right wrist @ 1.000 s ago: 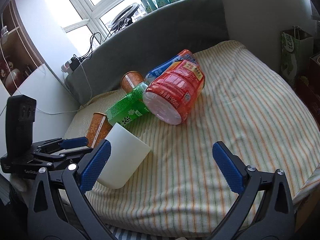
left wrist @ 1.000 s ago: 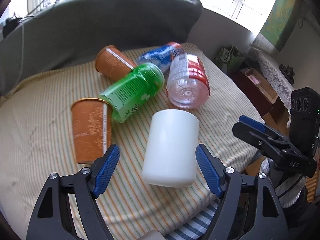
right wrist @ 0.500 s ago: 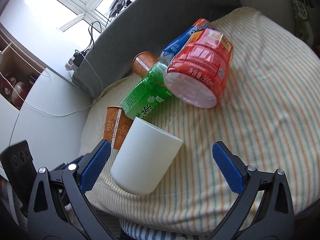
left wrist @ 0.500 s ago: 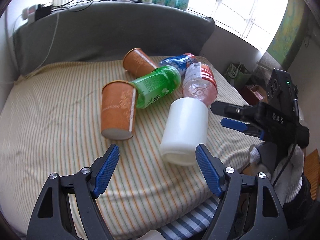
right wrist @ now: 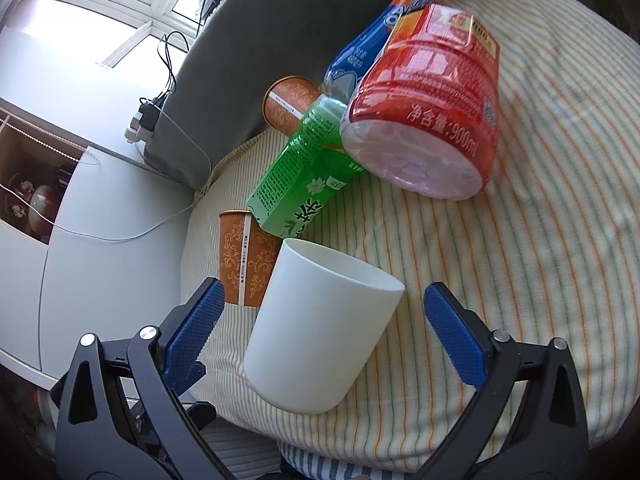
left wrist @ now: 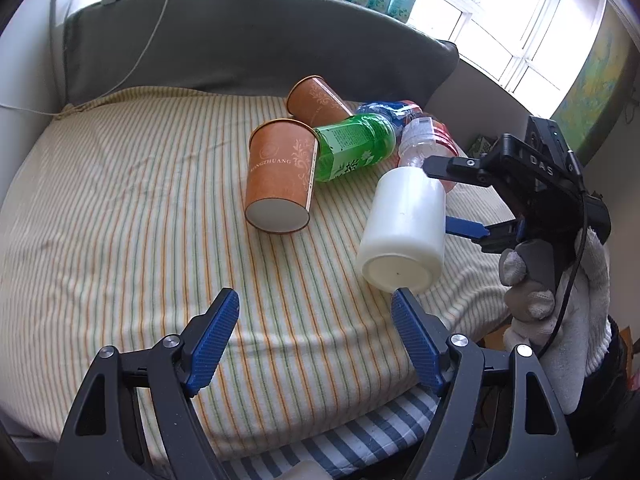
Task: Flip cup upright
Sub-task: 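Close the right gripper on the white cup while the left gripper releases it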
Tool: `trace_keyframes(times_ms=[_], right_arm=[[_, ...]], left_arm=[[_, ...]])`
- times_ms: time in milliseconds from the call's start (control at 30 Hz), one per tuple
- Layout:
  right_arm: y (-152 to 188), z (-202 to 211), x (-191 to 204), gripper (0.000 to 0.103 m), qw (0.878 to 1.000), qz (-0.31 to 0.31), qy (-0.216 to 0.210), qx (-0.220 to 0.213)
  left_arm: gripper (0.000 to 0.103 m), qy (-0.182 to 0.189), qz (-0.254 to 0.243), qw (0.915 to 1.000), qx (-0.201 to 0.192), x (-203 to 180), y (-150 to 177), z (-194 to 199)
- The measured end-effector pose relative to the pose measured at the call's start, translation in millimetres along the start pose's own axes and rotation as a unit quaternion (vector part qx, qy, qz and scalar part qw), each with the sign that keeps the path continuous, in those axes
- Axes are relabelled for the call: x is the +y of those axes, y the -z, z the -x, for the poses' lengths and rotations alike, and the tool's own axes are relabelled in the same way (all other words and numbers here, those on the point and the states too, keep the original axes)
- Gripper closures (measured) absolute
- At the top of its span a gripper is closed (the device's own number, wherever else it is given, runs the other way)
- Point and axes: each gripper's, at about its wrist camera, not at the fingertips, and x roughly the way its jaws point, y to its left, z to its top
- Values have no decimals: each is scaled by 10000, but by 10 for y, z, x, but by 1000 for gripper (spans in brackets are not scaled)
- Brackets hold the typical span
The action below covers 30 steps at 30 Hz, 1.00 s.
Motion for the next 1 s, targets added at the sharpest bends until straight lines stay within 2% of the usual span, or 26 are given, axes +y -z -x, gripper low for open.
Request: trace_keyframes(times_ms=[333,467,633,800,1000], right_arm=[[-97,-309,-98,13,9980,-440,-185,412],[-120,-390,-102,21,9975,-454,-202,510],[-131,-404,-49,21,9978,-348,-220,522],[-71,-331,74,22,9992,128,-189,318],[19,-231,388,22,9930,1166,113,-143]], left_arm=[[24,-58,-120,9998,-135,-27,-52,49],[24,-66,-97,9998,-155,-8,-60,47],[24,-66,-63,9998,-174,8,-67,46],[24,-70,-11,9998,-187,40,-84,43],[24,-64,4,9998,-180,46,-94,21]])
